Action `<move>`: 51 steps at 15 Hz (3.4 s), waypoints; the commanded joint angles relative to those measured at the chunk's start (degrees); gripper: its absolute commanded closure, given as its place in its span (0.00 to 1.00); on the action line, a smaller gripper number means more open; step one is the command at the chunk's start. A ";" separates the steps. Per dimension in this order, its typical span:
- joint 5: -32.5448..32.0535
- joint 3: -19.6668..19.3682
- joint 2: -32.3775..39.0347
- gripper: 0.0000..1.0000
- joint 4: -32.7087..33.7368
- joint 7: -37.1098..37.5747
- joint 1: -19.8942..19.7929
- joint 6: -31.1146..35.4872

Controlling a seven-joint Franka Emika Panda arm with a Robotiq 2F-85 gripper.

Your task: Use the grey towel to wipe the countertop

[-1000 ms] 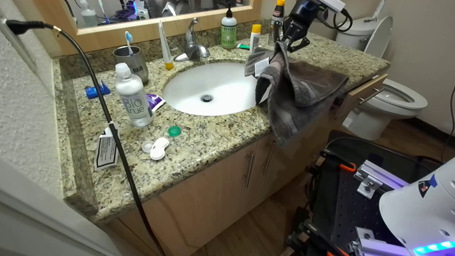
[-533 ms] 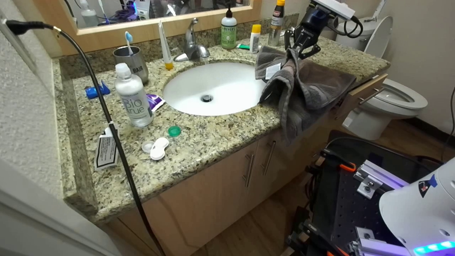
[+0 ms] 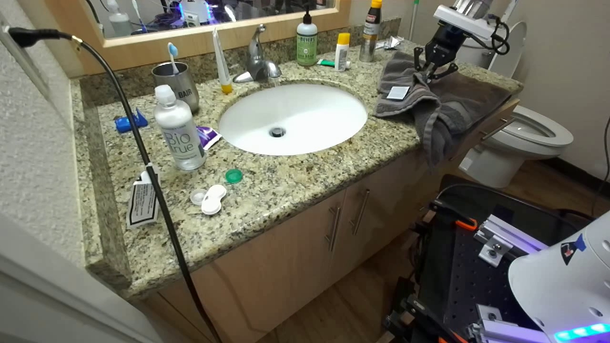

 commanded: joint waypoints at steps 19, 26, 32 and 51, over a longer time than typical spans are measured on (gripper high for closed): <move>-11.55 8.76 -8.39 0.98 -6.54 6.46 3.71 6.34; 0.11 10.57 -9.74 0.98 -1.69 -2.77 6.11 -13.68; -0.73 7.43 -5.75 0.98 -2.61 -4.53 6.24 -7.83; -13.48 -0.21 5.17 0.98 4.31 12.68 -2.14 24.32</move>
